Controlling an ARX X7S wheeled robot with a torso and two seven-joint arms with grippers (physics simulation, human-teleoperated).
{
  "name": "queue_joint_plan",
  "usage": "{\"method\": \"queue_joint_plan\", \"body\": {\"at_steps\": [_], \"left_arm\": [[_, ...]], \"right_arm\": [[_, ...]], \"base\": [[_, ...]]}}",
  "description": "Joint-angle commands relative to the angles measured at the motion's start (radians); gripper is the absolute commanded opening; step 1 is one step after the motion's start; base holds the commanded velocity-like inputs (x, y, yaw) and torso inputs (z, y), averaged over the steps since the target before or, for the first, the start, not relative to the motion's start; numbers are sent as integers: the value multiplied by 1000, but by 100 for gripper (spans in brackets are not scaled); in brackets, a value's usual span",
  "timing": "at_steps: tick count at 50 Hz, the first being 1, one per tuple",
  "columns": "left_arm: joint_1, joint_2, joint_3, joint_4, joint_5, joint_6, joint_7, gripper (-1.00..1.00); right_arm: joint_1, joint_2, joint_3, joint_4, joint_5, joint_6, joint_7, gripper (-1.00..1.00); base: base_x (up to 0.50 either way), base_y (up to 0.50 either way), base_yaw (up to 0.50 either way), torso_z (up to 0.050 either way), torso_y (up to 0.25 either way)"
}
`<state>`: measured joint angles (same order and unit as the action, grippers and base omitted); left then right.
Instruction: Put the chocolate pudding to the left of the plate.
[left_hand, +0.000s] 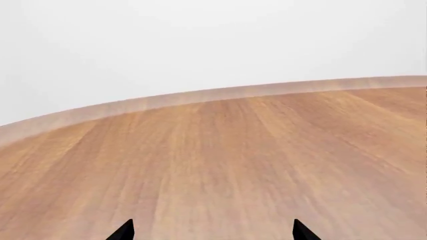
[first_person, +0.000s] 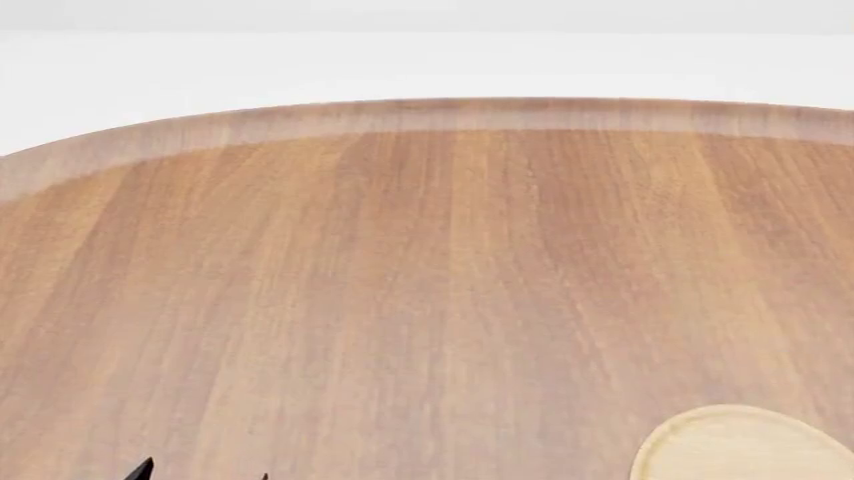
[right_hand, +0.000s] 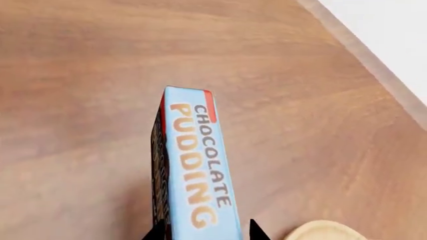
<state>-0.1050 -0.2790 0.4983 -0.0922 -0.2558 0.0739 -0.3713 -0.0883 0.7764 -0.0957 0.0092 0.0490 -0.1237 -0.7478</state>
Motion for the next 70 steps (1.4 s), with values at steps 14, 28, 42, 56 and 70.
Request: {"method": "queue_joint_plan", "body": {"at_steps": [14,28,42,56,70], "left_arm": [[-5,-3,9,-2,-3,-1,-2,100],[-6,-2,16,-8,-3,4,-3,100],[-7,-5,19,-10,-6,8,-5,100],[-10,-4,24,-19,-7,15,-4,100],[-13,-4,28,-23,-9,17,-4,100]], "right_arm": [[267,-73,-88,81,-45,59,-39,-100],[356,-102,-111,182,-55,67,-45,-100],[426,-141,-131,276,-66,65,-37,-100],[428,-160,-146,348,-72,27,-26,-100],[462,-194,-167,498,-78,-47,-20,-100]], "base": [[0,0,0,0,0],[0,0,0,0,0],[0,0,0,0,0],[0,0,0,0,0],[0,0,0,0,0]]}}
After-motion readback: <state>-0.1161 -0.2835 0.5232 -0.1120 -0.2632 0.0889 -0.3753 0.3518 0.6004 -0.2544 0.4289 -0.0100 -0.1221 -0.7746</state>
